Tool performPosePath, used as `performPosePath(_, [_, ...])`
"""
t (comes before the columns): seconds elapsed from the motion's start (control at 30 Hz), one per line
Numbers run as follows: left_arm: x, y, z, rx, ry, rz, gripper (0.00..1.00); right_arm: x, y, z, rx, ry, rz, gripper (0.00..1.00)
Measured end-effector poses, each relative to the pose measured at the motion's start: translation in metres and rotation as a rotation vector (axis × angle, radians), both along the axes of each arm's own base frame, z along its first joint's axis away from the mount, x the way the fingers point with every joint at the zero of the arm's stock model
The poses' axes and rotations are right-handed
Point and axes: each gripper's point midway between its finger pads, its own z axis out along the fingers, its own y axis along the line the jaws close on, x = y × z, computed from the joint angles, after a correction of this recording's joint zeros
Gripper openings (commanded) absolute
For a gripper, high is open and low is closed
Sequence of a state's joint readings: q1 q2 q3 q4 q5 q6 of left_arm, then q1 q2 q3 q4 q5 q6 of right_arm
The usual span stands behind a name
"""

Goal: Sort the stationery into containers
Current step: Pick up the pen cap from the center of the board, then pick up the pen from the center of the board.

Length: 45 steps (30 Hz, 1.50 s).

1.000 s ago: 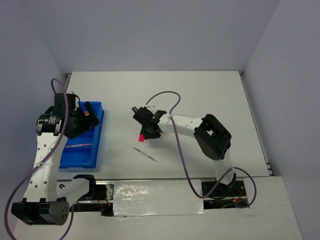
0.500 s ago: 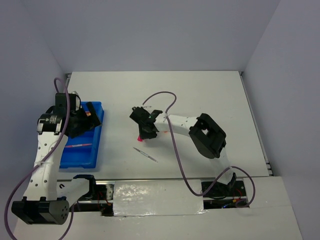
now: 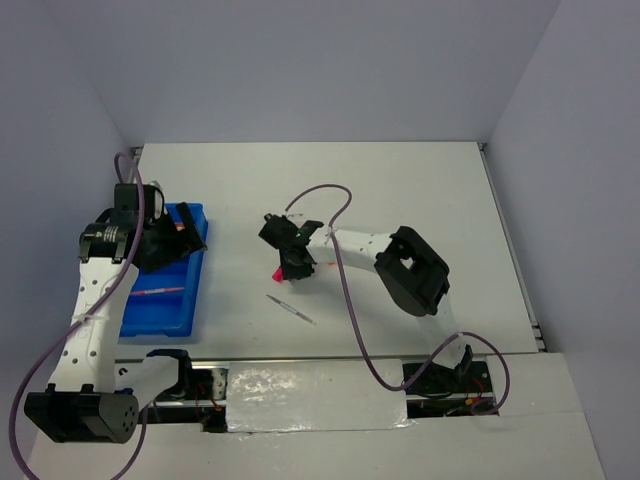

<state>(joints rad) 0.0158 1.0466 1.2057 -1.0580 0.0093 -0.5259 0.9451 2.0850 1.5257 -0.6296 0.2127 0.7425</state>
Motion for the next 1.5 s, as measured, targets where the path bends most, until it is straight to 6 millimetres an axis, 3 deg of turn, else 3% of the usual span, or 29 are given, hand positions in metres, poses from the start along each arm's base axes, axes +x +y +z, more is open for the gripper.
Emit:
performPosePath(0.13, [0.002,0.000,-0.001,0.001,0.000,-0.003,0.99,-0.001,-0.002,-0.002,-0.008,0.004,0.000,0.19])
performPosePath(0.2, [0.002,0.000,-0.001,0.002,0.004,-0.003,0.99,-0.001,-0.003,-0.003,-0.009,0.003,0.001,0.03])
performPosePath(0.33, [0.003,-0.004,-0.003,-0.009,0.013,-0.015,0.99,-0.002,0.002,-0.001,0.047,0.014,0.028,0.00])
performPosePath(0.43, [0.002,-0.028,-0.003,-0.021,0.013,-0.078,0.99,-0.001,-0.003,0.003,0.130,0.032,0.027,0.00])
performPosePath(0.5, [-0.003,-0.066,-0.005,-0.052,0.019,-0.156,0.99,0.002,-0.020,0.011,0.166,0.039,0.003,0.00])
performPosePath(0.6, [-0.020,-0.118,-0.018,-0.101,0.038,-0.218,0.99,0.025,-0.064,0.056,0.215,-0.036,-0.087,0.00])
performPosePath(0.7, [-0.043,-0.148,-0.038,-0.136,0.082,-0.133,0.99,0.062,-0.119,0.143,0.288,-0.239,-0.222,0.00])
performPosePath(0.77, [-0.059,-0.163,-0.051,-0.147,0.108,-0.108,0.99,0.075,-0.157,0.198,0.307,-0.376,-0.301,0.00])
performPosePath(0.87, [-0.068,-0.186,-0.070,-0.147,0.151,-0.007,0.99,0.069,-0.192,0.256,0.316,-0.519,-0.349,0.00])
performPosePath(0.93, [-0.062,-0.205,-0.083,-0.128,0.180,0.067,0.96,0.059,-0.201,0.271,0.314,-0.550,-0.335,0.00])
performPosePath(1.0, [-0.054,-0.222,-0.103,-0.088,0.224,0.135,0.94,0.050,-0.203,0.271,0.304,-0.543,-0.311,0.00])
performPosePath(1.07, [-0.045,-0.236,-0.127,-0.053,0.258,0.197,0.91,0.043,-0.203,0.258,0.290,-0.511,-0.284,0.00])
performPosePath(1.2, [-0.044,-0.238,-0.164,0.009,0.313,0.276,0.87,0.024,-0.199,0.220,0.269,-0.406,-0.221,0.00])
performPosePath(1.27, [-0.044,-0.239,-0.172,0.029,0.329,0.305,0.85,0.016,-0.196,0.212,0.274,-0.373,-0.189,0.00])
performPosePath(1.37, [-0.041,-0.242,-0.180,0.039,0.338,0.335,0.80,0.009,-0.192,0.214,0.298,-0.365,-0.145,0.00])
performPosePath(1.5, [-0.041,-0.241,-0.184,0.029,0.340,0.372,0.64,0.002,-0.187,0.223,0.328,-0.376,-0.088,0.00])
